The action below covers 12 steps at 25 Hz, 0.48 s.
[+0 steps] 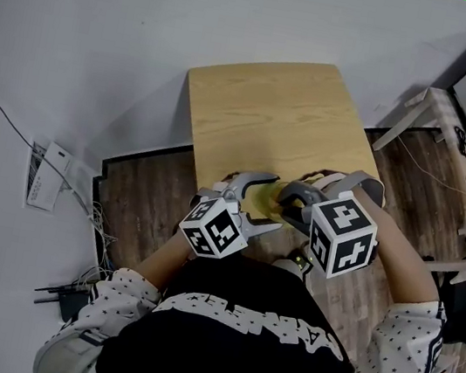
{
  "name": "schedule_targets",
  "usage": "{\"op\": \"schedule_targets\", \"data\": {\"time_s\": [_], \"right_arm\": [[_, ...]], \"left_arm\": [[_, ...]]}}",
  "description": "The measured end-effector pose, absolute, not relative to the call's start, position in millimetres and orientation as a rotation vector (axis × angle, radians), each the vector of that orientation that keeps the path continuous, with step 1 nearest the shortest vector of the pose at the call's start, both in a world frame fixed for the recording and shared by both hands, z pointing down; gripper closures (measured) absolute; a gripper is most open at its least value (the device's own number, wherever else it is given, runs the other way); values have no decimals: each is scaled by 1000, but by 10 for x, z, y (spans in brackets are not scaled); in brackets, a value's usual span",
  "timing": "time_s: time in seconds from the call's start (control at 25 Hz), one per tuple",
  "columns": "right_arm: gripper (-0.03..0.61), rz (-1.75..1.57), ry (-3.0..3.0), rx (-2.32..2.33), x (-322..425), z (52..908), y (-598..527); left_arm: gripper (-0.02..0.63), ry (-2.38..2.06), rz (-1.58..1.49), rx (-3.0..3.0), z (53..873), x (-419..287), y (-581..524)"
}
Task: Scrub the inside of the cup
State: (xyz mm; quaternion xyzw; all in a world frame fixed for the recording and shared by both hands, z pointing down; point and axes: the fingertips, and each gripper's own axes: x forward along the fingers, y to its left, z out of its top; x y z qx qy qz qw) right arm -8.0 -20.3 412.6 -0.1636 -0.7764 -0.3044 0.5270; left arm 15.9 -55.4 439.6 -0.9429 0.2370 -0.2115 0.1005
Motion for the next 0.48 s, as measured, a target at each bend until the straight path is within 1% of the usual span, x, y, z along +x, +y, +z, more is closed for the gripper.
{"op": "schedule_targets", "data": {"time_s": [0.48], "right_arm": [[528, -706, -2012, -276, -87, 3798, -366]], "left_arm": [[249, 857, -599, -2823, 4475, -56, -756]]}}
